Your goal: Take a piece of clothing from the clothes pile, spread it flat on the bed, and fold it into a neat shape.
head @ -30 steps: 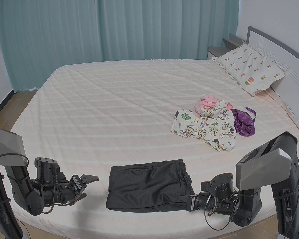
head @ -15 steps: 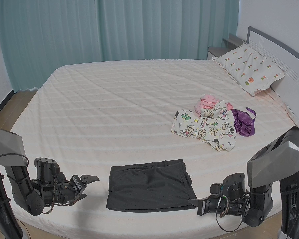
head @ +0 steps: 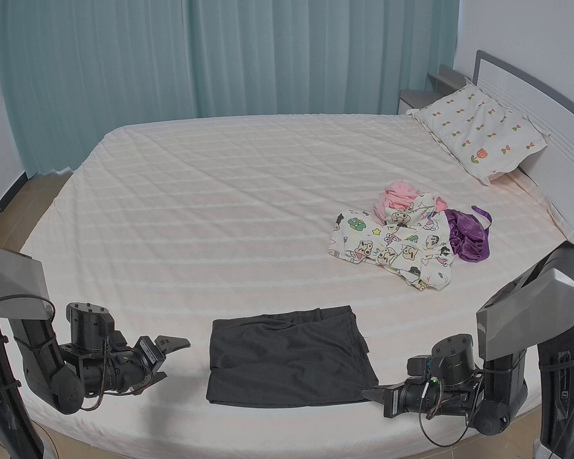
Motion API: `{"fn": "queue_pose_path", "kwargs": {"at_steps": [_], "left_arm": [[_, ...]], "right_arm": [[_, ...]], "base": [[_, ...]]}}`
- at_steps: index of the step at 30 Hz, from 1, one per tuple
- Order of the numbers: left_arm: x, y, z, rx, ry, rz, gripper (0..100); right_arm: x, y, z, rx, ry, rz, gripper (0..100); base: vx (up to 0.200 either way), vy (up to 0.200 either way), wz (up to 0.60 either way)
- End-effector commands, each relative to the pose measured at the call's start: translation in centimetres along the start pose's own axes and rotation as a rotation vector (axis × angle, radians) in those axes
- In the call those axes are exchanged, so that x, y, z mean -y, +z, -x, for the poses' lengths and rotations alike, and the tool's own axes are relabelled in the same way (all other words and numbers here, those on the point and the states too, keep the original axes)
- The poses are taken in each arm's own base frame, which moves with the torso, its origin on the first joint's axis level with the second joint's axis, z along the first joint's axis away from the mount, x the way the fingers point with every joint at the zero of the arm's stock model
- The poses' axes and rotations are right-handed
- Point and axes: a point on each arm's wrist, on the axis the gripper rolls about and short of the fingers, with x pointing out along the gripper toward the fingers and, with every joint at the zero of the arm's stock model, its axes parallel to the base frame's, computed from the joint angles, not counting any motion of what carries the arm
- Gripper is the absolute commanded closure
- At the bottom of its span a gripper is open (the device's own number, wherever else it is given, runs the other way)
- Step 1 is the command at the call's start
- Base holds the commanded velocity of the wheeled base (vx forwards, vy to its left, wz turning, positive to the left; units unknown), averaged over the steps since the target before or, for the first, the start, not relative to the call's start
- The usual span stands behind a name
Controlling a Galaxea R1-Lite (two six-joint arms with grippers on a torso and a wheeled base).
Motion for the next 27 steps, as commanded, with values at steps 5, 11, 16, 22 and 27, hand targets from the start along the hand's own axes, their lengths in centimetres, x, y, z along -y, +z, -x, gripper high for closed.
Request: {"fn": "queue_pose_path", "kwargs": {"at_steps": [5,11,16,22,27], "left_arm": [[0.0,0.0,0.0,0.0,-0.001,0.0,0],[0.0,0.0,0.0,0.002,-0.001,0.001,0],[0.0,0.0,0.0,0.006,0.0,0.001,0],[0.0,0.0,0.0,0.004,0.0,0.0,0],[0.1,0.0,0.0,0.005,-0.002,-0.001,0]], "right_arm": [[0.9,2.2,0.4,0.105,-0.016,0.011,0],[2.3,6.0,-4.2,0.27,-0.011,-0.002,0],[2.3,8.4,-6.8,0.283,-0.007,-0.029,0],[2.2,9.7,-10.3,0.237,-0.006,-0.086,0],[2.2,10.2,-11.1,0.246,0.003,-0.085,0]], "base": [[0.0,0.0,0.0],[0.0,0.0,0.0],[0.0,0.0,0.0],[0.0,0.0,0.0],[0.0,0.0,0.0]]}}
